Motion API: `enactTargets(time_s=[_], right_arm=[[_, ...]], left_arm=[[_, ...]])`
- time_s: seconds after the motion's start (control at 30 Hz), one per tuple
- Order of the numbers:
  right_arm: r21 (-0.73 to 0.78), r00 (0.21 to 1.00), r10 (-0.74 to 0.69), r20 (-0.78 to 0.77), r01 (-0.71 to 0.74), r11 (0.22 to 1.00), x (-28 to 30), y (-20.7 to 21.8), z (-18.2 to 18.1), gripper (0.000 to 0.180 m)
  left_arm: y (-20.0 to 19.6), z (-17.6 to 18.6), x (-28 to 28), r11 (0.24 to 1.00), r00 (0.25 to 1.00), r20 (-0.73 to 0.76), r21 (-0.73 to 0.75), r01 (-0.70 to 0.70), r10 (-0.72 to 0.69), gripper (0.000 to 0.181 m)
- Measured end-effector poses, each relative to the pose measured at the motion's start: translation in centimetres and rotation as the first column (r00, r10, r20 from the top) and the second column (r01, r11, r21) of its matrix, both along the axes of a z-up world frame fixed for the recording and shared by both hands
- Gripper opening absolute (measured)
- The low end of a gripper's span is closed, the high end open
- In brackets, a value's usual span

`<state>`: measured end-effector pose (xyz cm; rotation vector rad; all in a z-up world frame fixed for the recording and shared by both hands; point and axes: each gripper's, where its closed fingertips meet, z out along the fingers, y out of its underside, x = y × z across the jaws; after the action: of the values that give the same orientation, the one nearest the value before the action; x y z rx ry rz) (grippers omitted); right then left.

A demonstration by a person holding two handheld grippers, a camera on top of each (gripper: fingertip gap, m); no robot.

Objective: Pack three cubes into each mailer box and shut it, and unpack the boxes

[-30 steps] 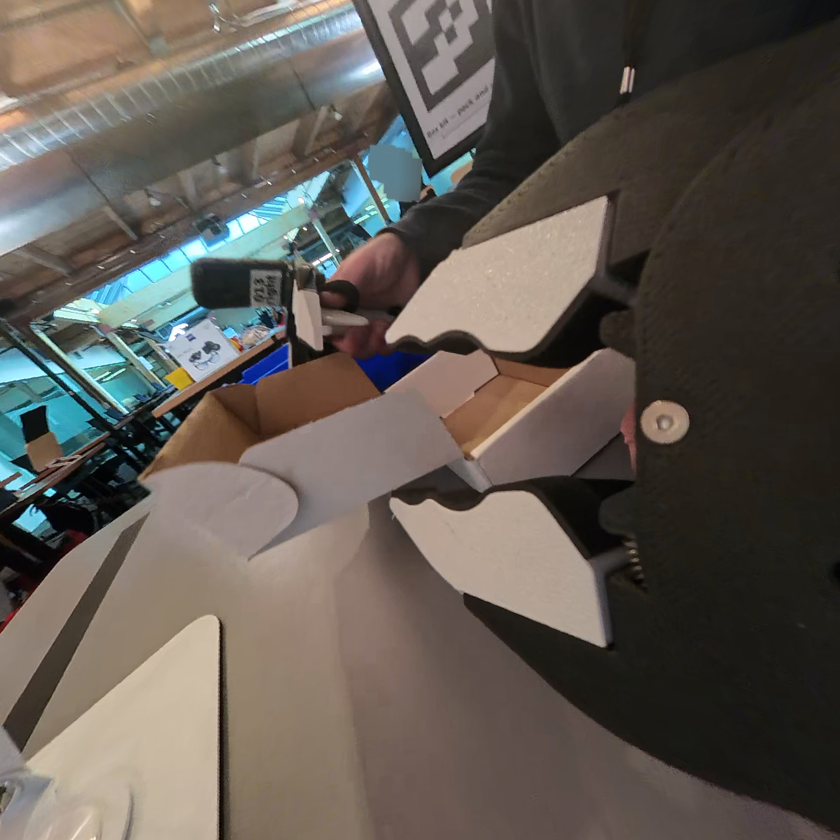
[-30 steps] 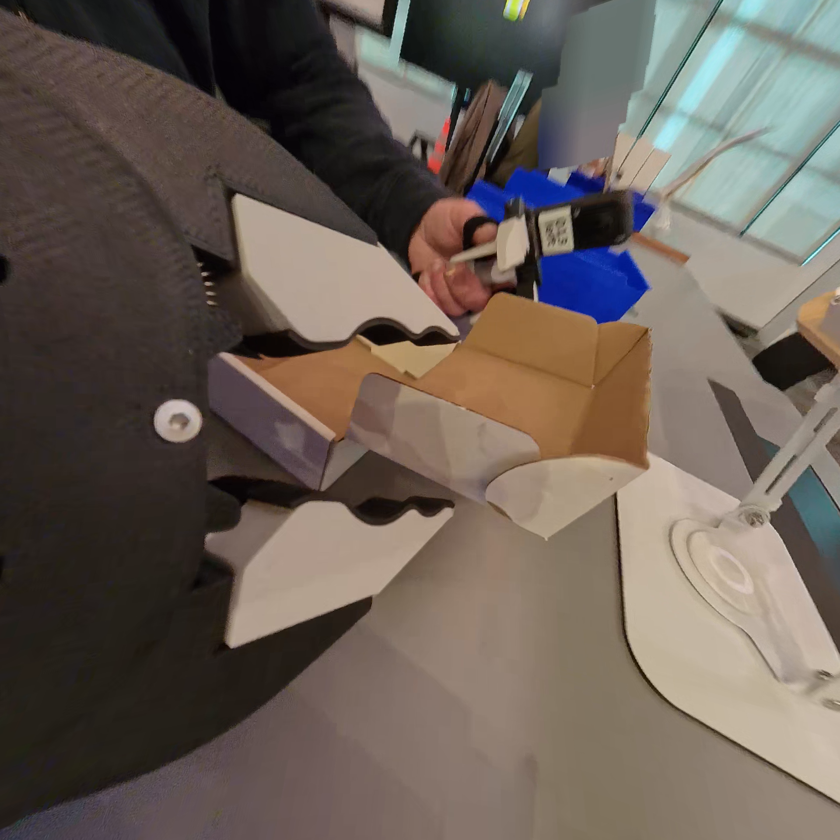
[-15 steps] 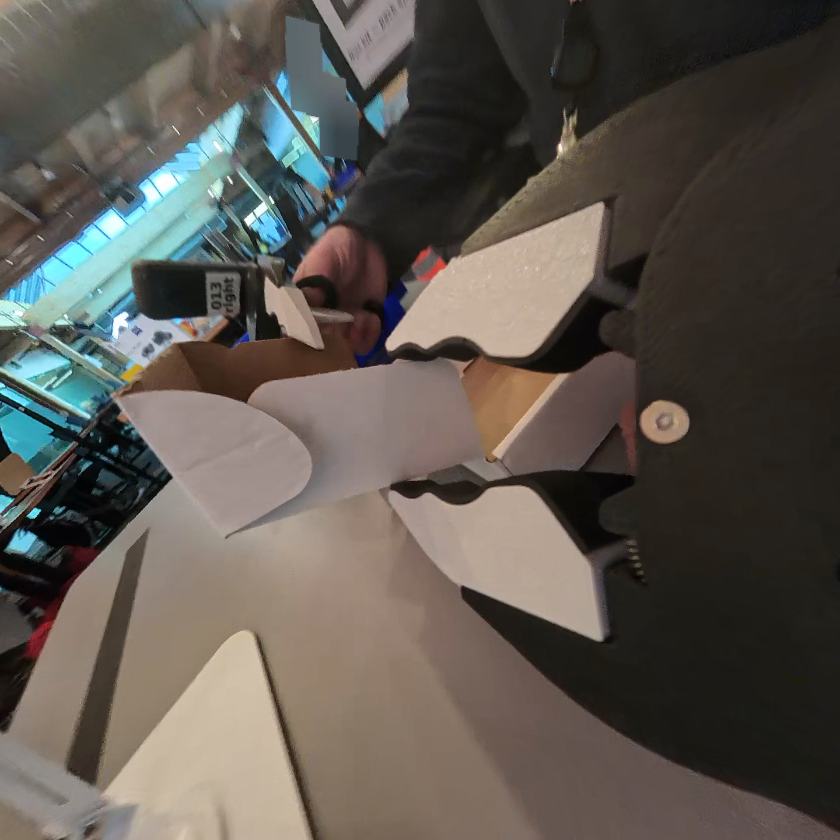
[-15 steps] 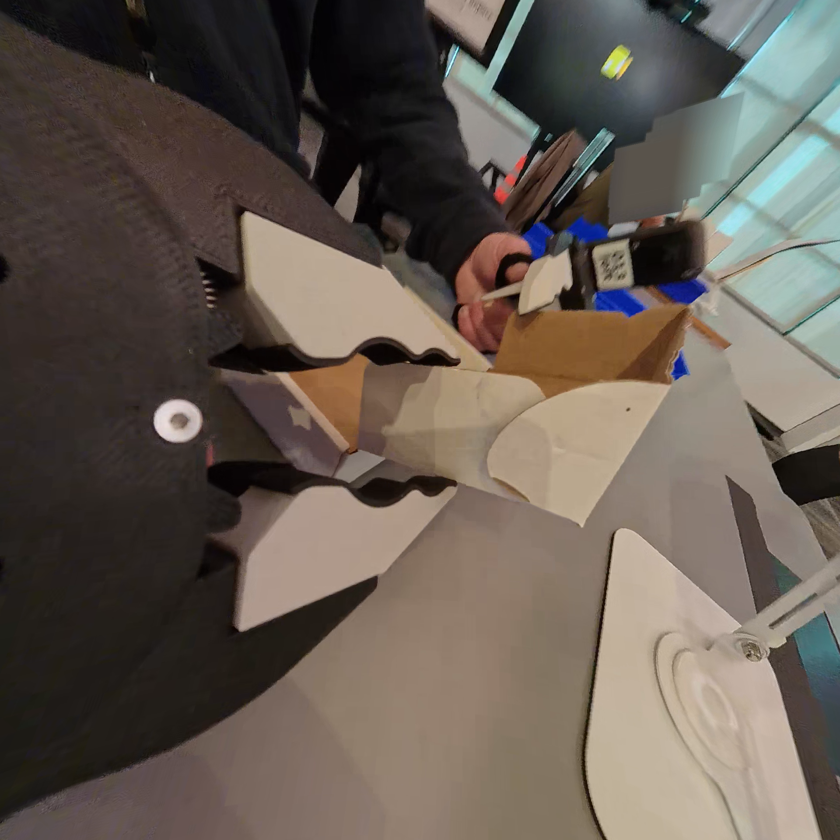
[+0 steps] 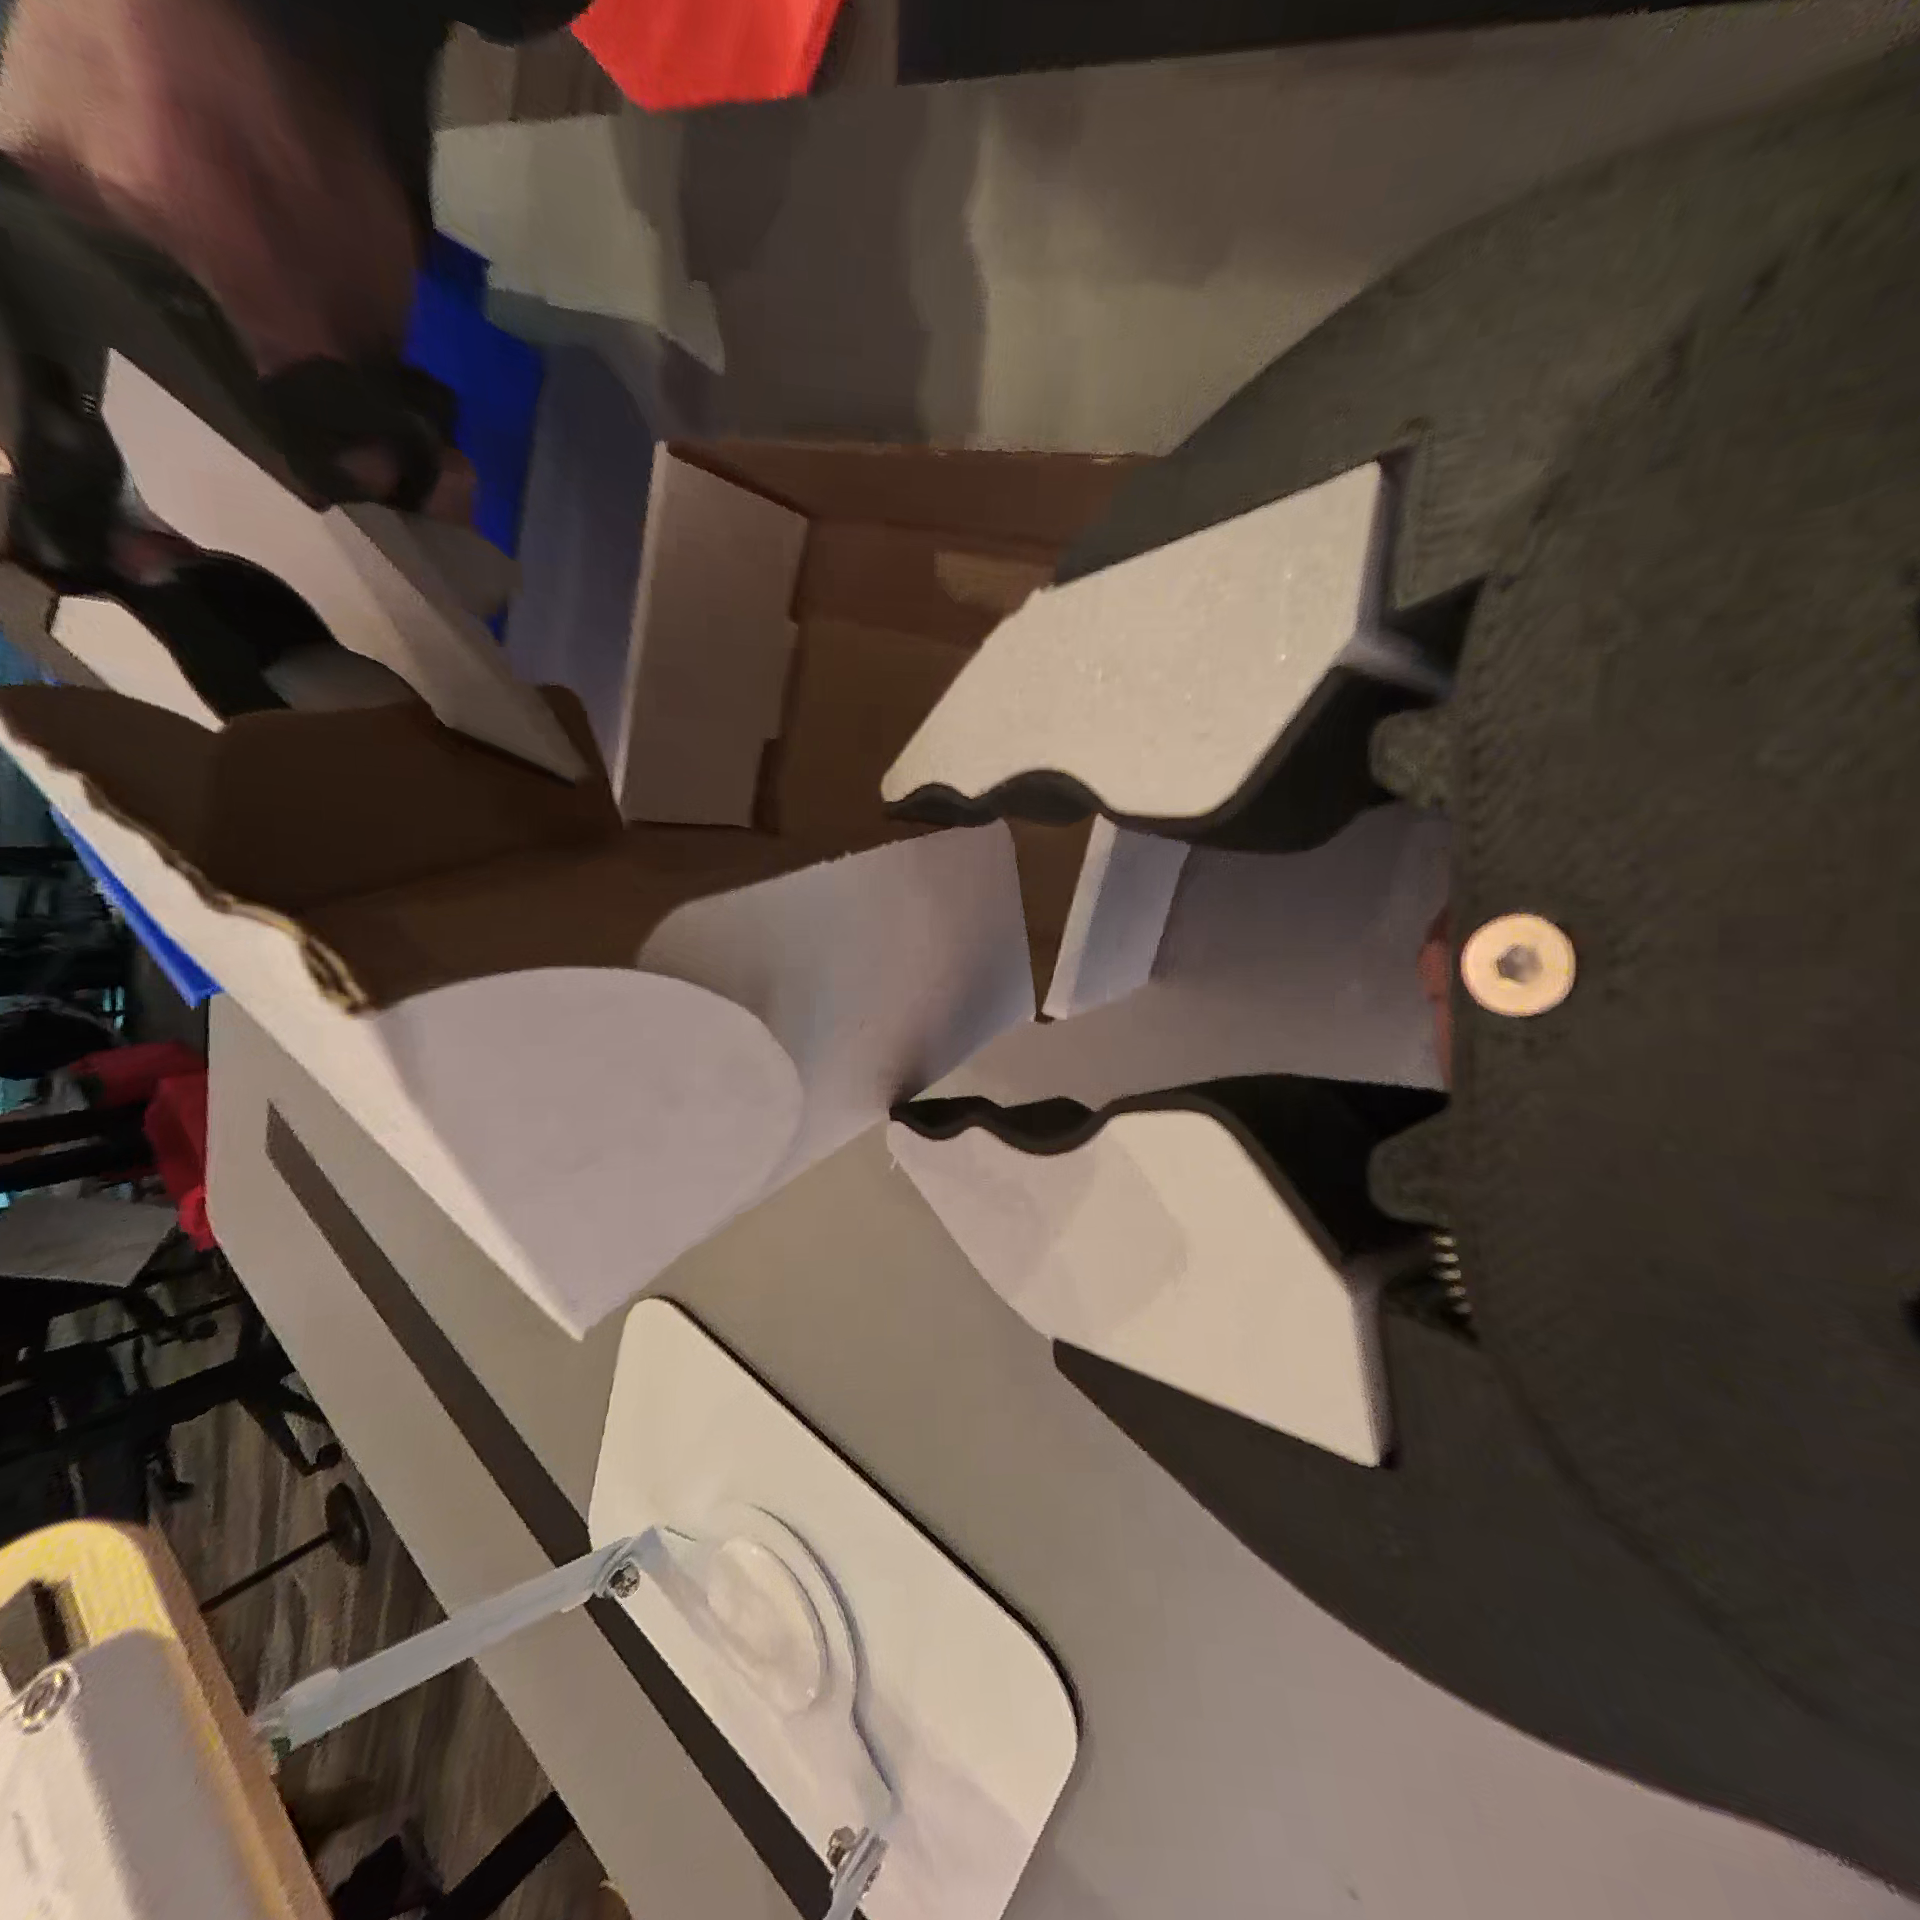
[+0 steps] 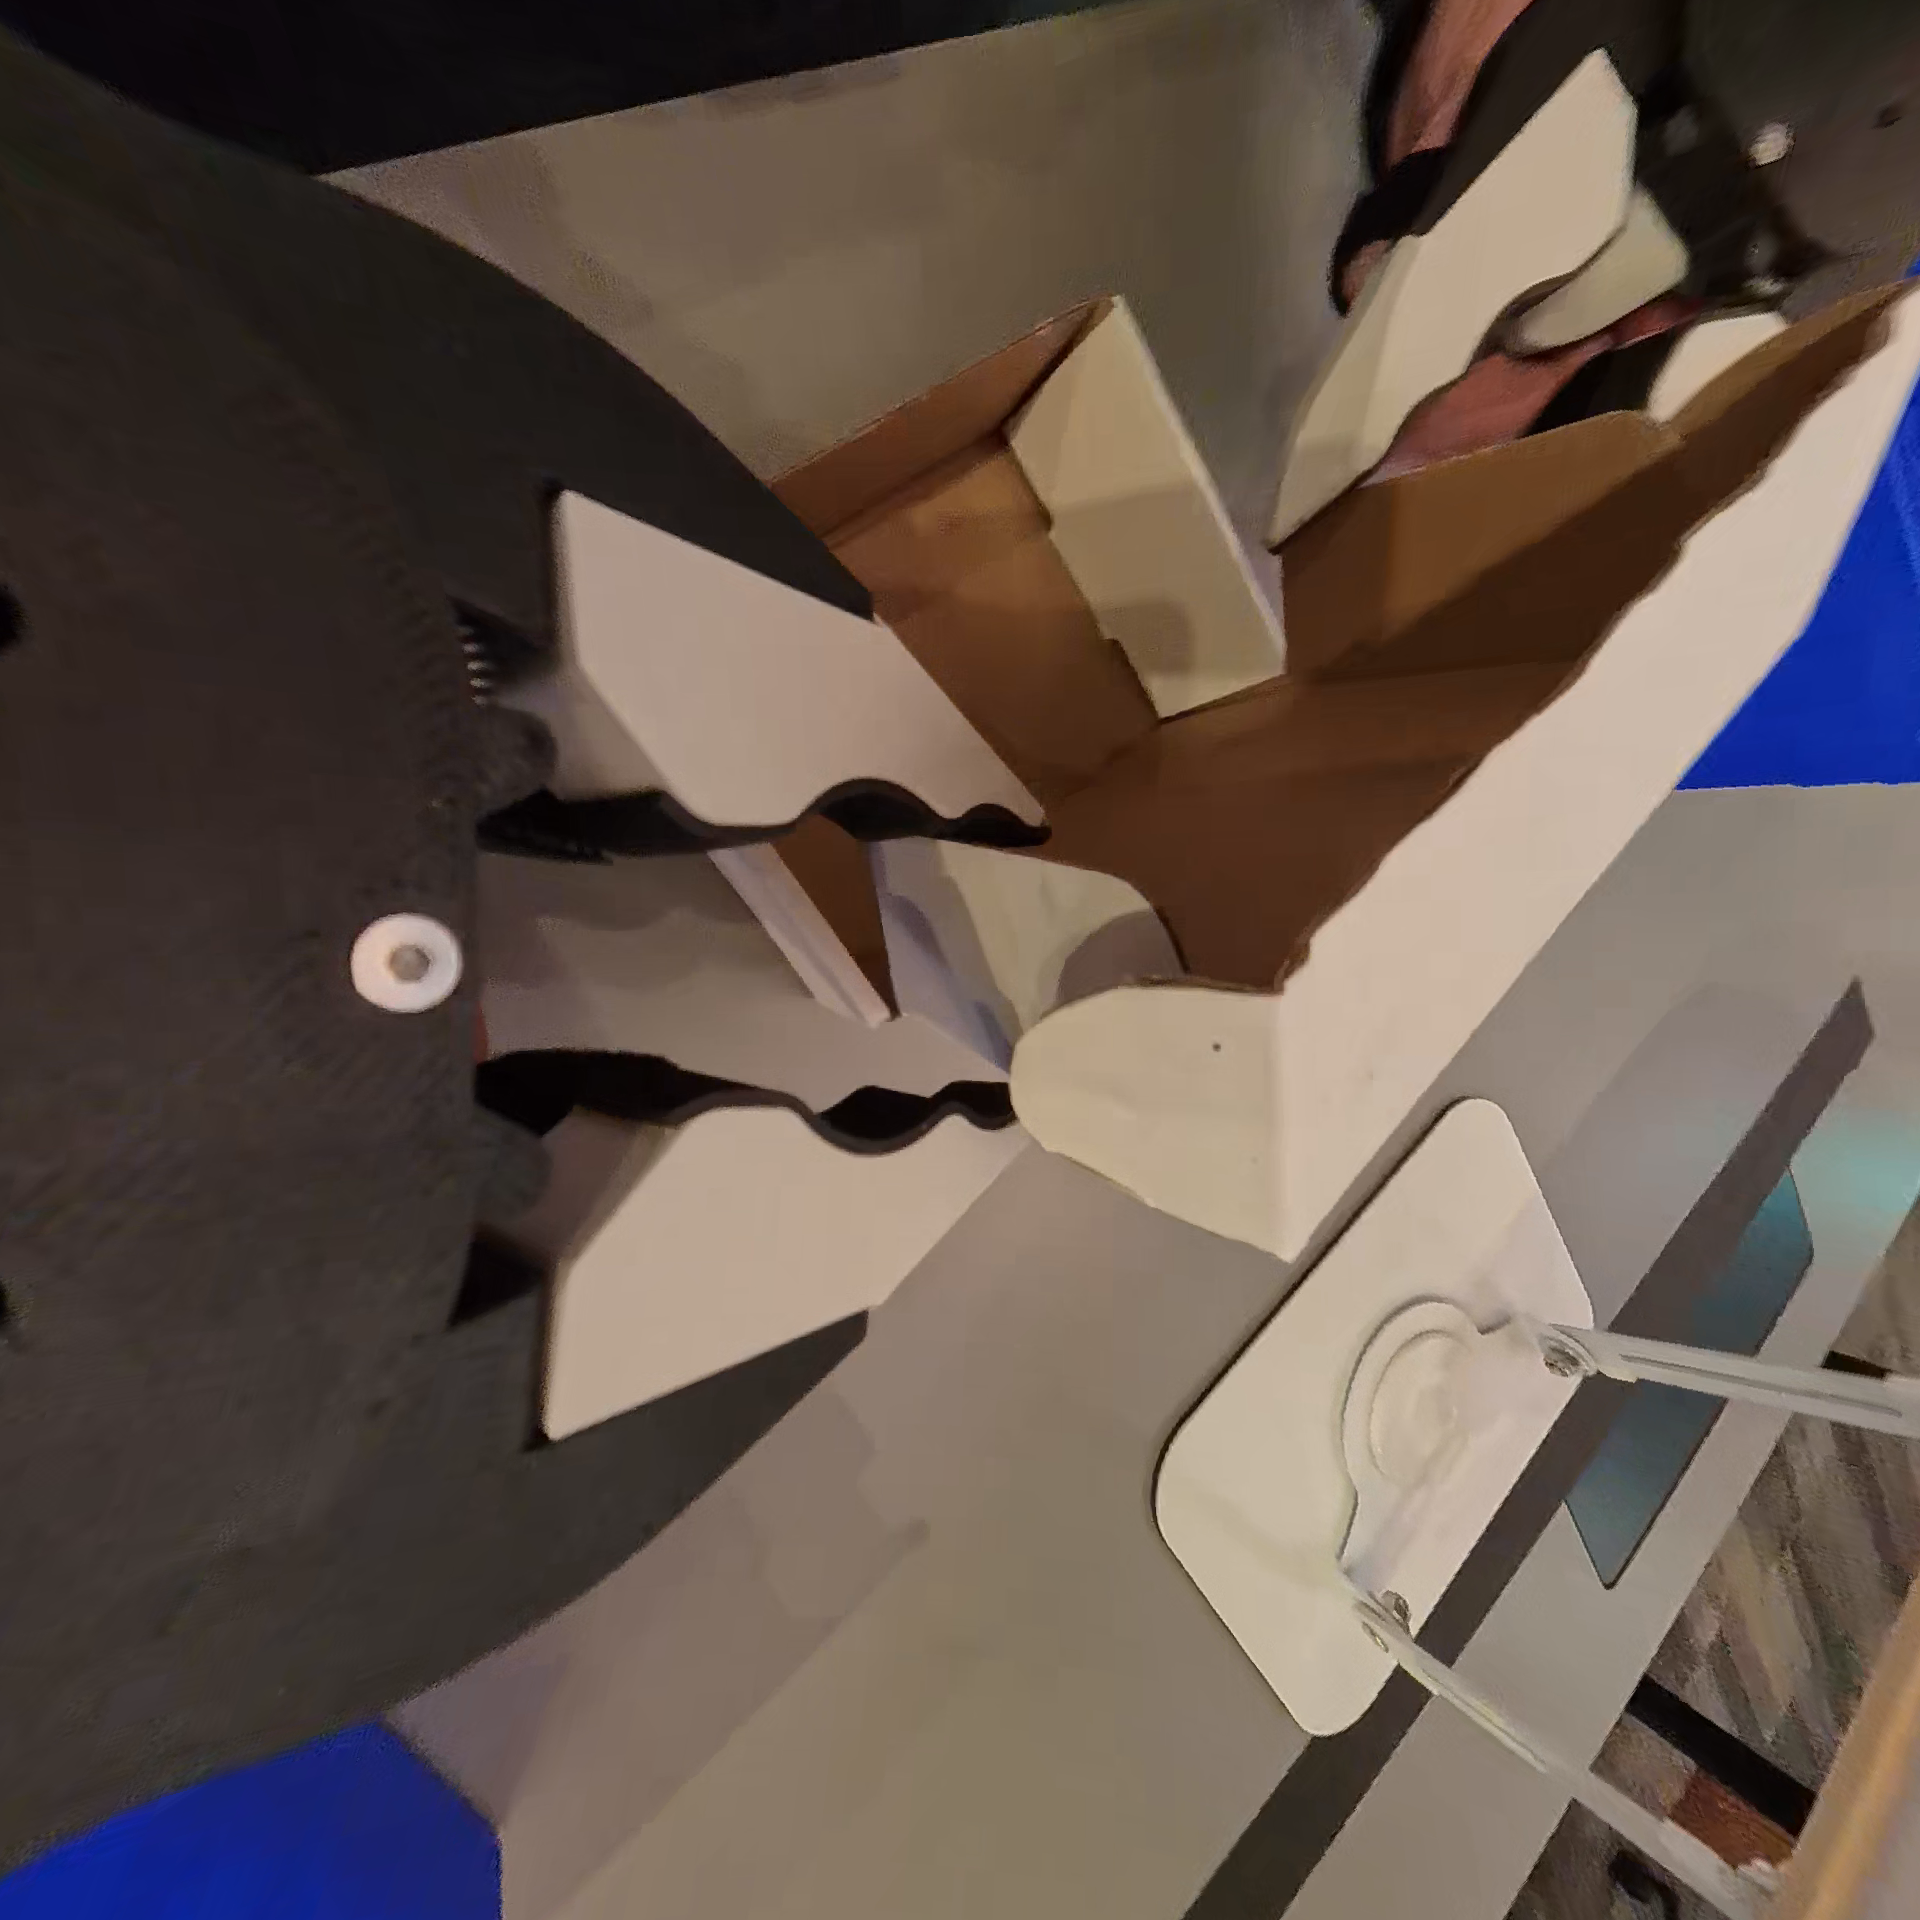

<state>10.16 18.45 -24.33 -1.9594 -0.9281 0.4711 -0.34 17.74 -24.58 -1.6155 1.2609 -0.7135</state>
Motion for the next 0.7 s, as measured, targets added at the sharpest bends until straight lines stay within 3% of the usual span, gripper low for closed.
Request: enactTargets(time_s=[0.3, 0.5, 0.7], right_arm=[[0.056, 0.974, 0.036, 0.225, -0.050, 0.997, 0.6, -3.0, -1.3, 0.041], [0.055, 0.958, 0.015, 0.286, -0.032, 0.998, 0.7, -3.8, -1.6, 0.040], [0.039, 0.961, -0.034, 0.274, 0.024, 0.999, 0.4, -4.2, -1.6, 0.040]], left_arm=[[-2.0, -0.9, -0.4, 0.977, 0.975, -0.224, 0.204, 0.055, -0.008, 0.049], [-3.2, -1.1, -0.6, 0.980, 0.962, -0.273, 0.195, 0.048, 0.007, 0.048], [-2.6, -0.5, -0.1, 0.981, 0.970, -0.151, -0.014, -0.195, 0.191, 0.043]])
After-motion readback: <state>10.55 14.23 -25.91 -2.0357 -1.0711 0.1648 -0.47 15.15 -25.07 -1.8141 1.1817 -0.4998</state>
